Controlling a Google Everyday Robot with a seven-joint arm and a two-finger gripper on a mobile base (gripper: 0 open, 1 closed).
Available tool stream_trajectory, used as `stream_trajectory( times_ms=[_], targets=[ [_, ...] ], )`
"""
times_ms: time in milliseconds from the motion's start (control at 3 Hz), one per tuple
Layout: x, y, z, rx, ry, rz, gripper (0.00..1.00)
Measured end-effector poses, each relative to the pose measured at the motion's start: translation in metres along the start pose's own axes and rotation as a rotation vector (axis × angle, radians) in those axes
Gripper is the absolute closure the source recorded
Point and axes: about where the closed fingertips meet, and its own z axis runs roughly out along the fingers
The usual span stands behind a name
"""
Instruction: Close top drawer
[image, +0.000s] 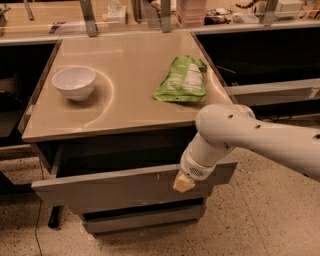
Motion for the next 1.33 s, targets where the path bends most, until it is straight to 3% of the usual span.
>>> stream_trajectory(
  times_ms=[1000, 1333],
  targets=[
    [0.0, 0.0, 0.0, 0.0, 0.0, 0.0, 0.13],
    [0.0, 0.0, 0.0, 0.0, 0.0, 0.0, 0.0]
  ],
)
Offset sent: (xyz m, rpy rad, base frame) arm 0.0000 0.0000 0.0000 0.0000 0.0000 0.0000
